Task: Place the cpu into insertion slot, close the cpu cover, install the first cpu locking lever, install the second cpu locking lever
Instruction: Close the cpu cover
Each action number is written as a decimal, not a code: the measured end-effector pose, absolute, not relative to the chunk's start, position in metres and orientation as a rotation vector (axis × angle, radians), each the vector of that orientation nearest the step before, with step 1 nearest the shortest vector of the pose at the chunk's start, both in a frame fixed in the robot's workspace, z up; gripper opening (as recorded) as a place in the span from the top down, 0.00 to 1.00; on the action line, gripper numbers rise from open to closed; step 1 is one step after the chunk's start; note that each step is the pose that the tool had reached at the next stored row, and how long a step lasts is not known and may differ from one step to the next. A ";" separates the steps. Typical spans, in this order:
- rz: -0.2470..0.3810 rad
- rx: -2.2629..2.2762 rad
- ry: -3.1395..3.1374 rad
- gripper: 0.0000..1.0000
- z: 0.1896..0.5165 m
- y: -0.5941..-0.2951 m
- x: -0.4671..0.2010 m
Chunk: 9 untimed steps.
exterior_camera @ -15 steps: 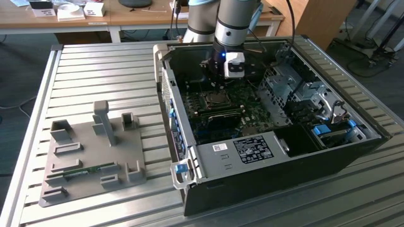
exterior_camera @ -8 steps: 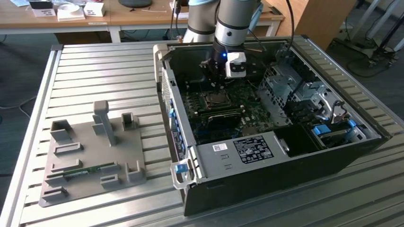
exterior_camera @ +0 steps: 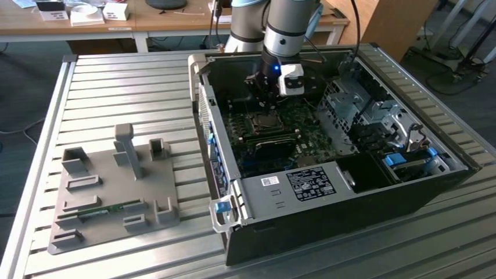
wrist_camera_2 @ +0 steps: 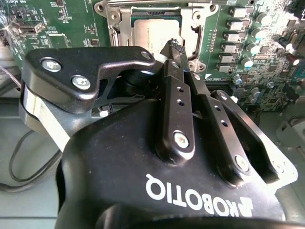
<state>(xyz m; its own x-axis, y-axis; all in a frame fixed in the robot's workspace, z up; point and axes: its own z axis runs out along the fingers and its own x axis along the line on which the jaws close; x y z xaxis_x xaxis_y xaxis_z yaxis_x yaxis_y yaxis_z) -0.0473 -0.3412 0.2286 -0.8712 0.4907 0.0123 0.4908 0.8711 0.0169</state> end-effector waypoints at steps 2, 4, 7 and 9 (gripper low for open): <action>-0.030 -0.777 -3.036 0.89 0.229 -0.341 -0.047; -0.030 -0.764 -3.039 0.89 0.229 -0.341 -0.047; -0.030 -0.762 -3.039 0.89 0.229 -0.341 -0.047; -0.030 -0.762 -3.040 0.89 0.229 -0.341 -0.047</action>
